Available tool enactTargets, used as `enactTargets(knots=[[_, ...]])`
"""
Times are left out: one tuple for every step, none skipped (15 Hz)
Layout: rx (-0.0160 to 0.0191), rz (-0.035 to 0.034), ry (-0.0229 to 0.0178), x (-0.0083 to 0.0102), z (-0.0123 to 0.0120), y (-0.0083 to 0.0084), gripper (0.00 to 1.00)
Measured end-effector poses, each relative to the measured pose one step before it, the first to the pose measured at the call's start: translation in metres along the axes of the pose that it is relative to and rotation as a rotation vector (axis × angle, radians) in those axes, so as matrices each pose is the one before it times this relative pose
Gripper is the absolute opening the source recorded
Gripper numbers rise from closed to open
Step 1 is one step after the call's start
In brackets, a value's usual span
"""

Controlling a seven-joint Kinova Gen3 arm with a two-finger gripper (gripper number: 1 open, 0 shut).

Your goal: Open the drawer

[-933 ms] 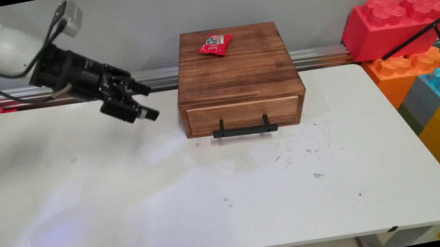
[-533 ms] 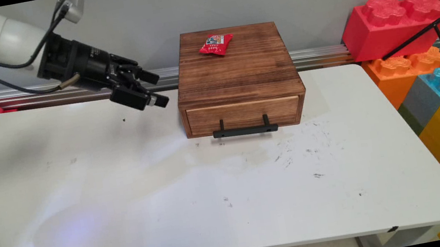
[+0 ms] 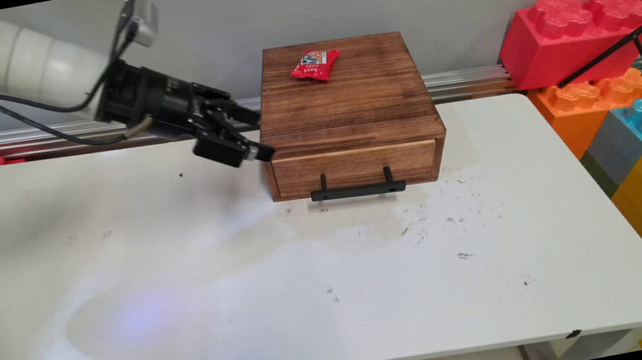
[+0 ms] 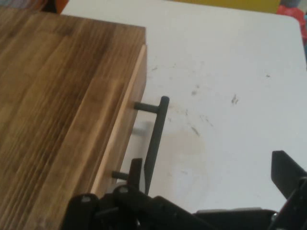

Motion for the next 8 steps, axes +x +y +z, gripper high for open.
enactTargets(knots=[[-0.00787,0.01003,0.00128,0.00101,0.00803,0.00102,1.0],[-0.00696,0.00924,0.00108,0.00099,0.00769,0.00088,1.0],[-0.00456,0.00815,-0.00138,0.00032,0.00674,0.00058,1.0],[-0.0044,0.00847,-0.00329,0.00005,0.00804,0.00041,1.0],[-0.00198,0.00732,-0.00443,-0.00049,0.00817,0.00029,1.0],[-0.00176,0.00649,-0.00577,-0.00013,0.00748,0.00025,1.0],[-0.00108,0.00675,-0.00572,0.00017,0.00858,-0.00005,1.0],[-0.00058,0.0052,-0.00681,0.00029,0.0082,-0.00003,1.0]])
